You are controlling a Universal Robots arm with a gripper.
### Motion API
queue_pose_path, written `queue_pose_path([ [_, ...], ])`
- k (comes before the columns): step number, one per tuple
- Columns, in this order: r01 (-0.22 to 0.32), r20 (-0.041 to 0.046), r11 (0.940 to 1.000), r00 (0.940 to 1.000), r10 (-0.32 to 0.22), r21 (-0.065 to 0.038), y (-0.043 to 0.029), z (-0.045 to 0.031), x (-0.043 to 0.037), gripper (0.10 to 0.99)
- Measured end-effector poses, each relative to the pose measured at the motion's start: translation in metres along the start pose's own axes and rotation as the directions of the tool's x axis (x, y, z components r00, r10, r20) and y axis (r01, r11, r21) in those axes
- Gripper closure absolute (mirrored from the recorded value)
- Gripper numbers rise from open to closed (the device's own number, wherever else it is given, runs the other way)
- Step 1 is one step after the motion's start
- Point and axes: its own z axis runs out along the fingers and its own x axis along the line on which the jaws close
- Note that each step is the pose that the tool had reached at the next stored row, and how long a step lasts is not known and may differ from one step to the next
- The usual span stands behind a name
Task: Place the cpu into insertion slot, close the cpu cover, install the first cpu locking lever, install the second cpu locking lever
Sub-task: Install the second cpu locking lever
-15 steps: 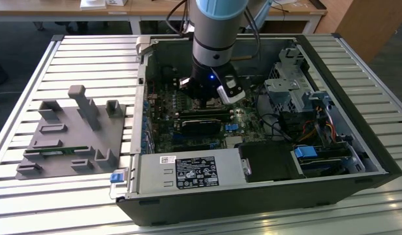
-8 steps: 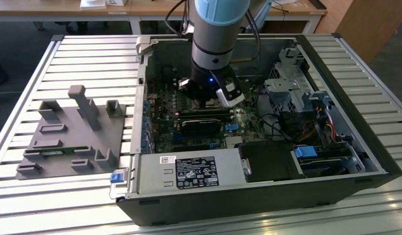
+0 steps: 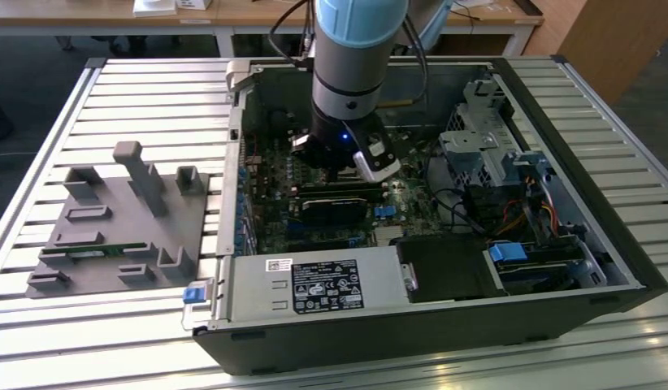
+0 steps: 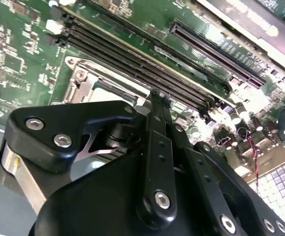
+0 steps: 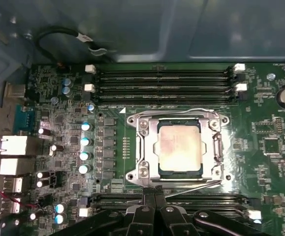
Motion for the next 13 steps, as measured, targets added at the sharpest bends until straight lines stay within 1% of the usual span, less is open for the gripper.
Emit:
queue_pose_path([
  [4,0.000,-0.0002,1.0000,1.0000,0.000,0.000,-0.0013,0.0063,0.0022,0.980],
  [6,0.000,-0.0003,1.0000,1.0000,0.000,-0.003,-0.0017,0.0075,0.0024,0.980],
  [9,0.001,-0.0006,0.9997,1.0000,-0.001,-0.023,-0.0029,0.0074,0.0030,0.980],
  [10,0.001,-0.0005,0.9996,1.0000,-0.001,-0.028,-0.0035,0.0073,0.0040,0.980],
  [12,0.001,0.0016,0.9995,1.0000,-0.001,-0.033,-0.0051,0.0072,0.0081,0.980],
  [13,0.001,0.0021,0.9994,1.0000,-0.001,-0.034,-0.0056,0.0071,0.0090,0.980],
])
